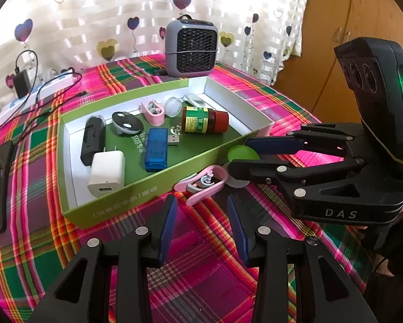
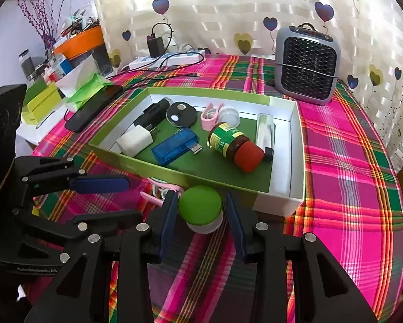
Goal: Organize rigid objects
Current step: 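Move left tool to the pink clip while right tool reaches the green-capped white stand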
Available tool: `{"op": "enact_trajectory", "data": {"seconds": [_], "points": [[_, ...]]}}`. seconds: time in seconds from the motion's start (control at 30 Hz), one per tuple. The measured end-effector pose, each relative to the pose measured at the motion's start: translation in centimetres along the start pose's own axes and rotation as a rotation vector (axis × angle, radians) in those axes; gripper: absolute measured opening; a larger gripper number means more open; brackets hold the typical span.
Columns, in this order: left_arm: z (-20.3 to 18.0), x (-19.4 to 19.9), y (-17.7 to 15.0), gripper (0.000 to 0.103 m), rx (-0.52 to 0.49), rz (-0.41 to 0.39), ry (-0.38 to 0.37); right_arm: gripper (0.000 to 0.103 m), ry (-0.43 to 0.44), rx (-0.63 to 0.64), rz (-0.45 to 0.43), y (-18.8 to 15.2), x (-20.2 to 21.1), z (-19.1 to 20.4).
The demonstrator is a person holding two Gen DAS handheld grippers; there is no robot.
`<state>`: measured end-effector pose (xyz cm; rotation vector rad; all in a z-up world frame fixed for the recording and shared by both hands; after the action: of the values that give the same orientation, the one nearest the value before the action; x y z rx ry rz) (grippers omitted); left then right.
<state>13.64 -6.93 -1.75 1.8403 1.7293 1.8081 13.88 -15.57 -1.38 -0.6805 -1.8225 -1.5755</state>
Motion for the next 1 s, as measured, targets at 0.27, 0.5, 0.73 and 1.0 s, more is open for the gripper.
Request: {"op": "enact_trajectory", "data": {"seconds": [0.27, 0.5, 0.73, 1.0], "points": [[0.1, -0.6, 0.2, 0.038, 0.004, 0.019, -0.019, 0.038, 0.001, -0.008, -0.010, -0.1, 0.1, -0.2], [-0.6, -1.2, 0.2, 0.038, -0.012, 0.037, -0.042, 0.035, -0.011, -0.018, -0.029, 0.0, 0.6, -0.6], [-2.2, -1.8, -0.1, 0.038, -0.051, 0.058, -0.071, 0.035, -0.017, -0.045, -0.041, -0.1, 1.3, -1.6], [-3.7, -2.1, -0.5, 0.038, -0.073, 0.071, -0.093, 0.035, -0.021, -0.065, -0.038, -0.6, 1.4, -2.5]]}}
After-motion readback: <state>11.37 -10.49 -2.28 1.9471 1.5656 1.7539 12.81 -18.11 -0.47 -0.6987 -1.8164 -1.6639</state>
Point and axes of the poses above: each gripper's, at about its wrist camera, not at the fingertips, and x roughly against the way its jaws point, z to its left, y to its top, the point moved 6 cm from there along -x, roughly the way its jaws point, and after that the axes turned 15 degrees about -y, right-handed, at the moved point
